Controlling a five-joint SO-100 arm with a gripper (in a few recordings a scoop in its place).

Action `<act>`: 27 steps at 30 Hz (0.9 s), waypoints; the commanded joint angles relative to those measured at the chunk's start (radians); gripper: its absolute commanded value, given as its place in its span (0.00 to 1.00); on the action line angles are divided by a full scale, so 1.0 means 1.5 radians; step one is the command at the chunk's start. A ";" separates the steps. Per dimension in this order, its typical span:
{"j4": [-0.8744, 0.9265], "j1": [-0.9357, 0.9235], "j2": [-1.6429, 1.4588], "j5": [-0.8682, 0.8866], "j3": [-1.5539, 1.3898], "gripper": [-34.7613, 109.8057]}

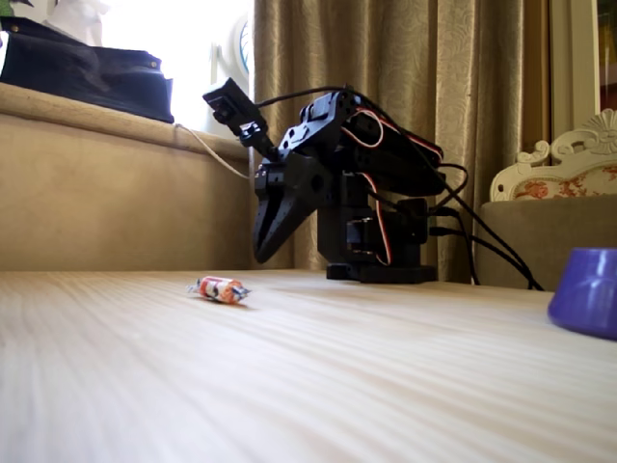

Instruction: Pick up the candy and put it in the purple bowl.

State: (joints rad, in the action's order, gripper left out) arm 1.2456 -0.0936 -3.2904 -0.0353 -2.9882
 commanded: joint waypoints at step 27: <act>0.022 -0.063 0.366 0.043 0.421 0.24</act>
State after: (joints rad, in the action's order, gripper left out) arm 1.2809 -0.1841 -2.9314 0.0184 -2.6446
